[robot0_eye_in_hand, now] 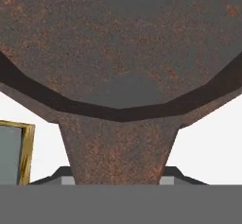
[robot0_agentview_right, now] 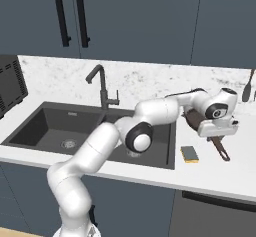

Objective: Pick the pan and sponge and place them into the sink. Then turn on the water.

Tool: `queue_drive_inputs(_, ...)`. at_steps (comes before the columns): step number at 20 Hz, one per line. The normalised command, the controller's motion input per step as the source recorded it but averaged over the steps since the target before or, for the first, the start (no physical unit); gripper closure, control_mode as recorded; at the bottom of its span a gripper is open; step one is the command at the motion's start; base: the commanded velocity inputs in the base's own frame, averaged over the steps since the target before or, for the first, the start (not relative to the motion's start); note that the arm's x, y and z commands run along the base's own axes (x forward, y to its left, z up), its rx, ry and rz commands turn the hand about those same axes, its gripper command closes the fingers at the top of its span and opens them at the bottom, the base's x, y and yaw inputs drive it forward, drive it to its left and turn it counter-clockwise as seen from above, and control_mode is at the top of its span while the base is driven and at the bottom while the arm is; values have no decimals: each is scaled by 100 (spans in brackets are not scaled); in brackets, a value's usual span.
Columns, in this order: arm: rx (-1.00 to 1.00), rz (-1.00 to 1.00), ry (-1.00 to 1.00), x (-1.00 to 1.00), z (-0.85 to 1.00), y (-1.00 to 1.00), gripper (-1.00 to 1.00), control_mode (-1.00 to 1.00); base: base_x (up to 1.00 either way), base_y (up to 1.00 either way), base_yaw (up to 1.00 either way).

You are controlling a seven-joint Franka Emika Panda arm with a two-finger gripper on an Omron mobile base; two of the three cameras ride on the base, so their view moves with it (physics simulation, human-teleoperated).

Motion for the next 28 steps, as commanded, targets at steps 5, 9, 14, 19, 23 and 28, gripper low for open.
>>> queue_drive_inputs(5, 0, 8, -16, -29, 12, 98, 100, -100, 0, 0, 0)
queue_drive_inputs(9, 0, 6, -13, -36, 12, 100, 100, -100, 0, 0, 0)
queue_drive_inputs(14, -8, 5, 0, -22, 6, 100, 100, -100, 0, 0, 0)
queue_drive_inputs(19, -18, 6, 2, -22, 0, 83, 100, -100, 0, 0, 0)
queue_drive_inputs(23, -12, 7, 5, -6, 0, 59, 100, -100, 0, 0, 0)
queue_drive_inputs(28, -3, 11, 0, -4, -1, 22, 100, -100, 0, 0, 0)
